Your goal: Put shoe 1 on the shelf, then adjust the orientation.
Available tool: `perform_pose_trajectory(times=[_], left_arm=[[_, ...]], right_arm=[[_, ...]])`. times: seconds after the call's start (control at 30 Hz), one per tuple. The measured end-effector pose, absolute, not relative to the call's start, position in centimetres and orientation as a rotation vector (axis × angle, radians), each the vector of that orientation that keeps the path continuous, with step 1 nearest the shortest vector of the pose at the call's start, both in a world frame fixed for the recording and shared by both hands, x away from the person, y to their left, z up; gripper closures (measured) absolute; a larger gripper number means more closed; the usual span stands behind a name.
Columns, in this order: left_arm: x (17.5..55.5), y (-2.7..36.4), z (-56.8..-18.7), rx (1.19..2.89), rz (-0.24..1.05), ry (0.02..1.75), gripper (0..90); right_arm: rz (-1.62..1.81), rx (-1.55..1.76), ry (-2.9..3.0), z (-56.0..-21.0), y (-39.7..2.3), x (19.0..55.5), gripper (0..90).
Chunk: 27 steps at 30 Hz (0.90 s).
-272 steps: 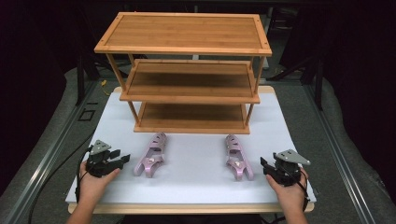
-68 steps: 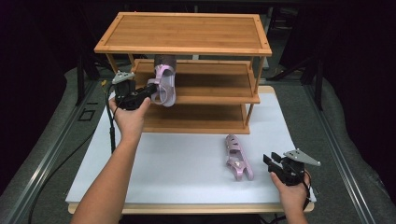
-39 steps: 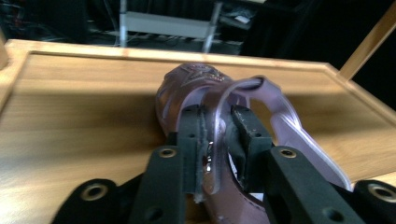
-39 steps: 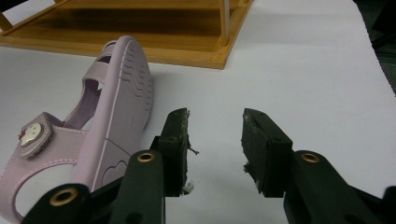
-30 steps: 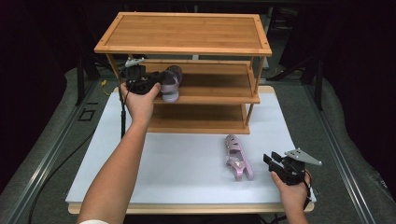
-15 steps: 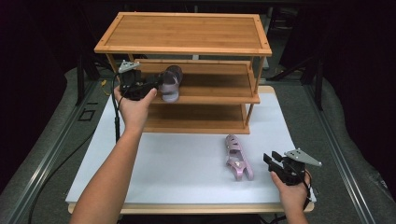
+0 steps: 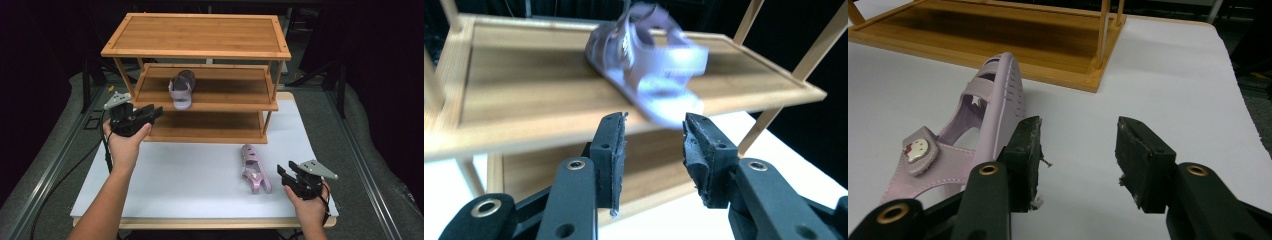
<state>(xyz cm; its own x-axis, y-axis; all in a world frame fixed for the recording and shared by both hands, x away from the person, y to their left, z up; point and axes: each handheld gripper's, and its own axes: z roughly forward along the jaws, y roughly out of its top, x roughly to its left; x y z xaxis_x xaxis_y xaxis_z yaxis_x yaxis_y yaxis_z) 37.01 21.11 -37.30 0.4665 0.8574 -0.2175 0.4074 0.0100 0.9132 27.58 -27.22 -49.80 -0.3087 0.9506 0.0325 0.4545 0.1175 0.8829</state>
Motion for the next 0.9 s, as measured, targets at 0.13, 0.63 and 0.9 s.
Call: perform_pose_trajectory(times=[0.13,0.63,0.9], left_arm=[[35.7,22.1,-38.7,1.598,0.517,1.124,59.9],[32.7,24.7,-43.5,1.591,0.479,1.14,59.3],[32.2,25.0,-43.9,1.613,0.495,1.135,58.2]], right_arm=[[1.127,1.344,1.847,-49.7,-26.7,27.5,56.2],[1.134,1.261,1.944,-48.6,-24.4,26.8,75.5],[1.129,1.197,1.993,-48.9,-22.5,26.5,80.5]])
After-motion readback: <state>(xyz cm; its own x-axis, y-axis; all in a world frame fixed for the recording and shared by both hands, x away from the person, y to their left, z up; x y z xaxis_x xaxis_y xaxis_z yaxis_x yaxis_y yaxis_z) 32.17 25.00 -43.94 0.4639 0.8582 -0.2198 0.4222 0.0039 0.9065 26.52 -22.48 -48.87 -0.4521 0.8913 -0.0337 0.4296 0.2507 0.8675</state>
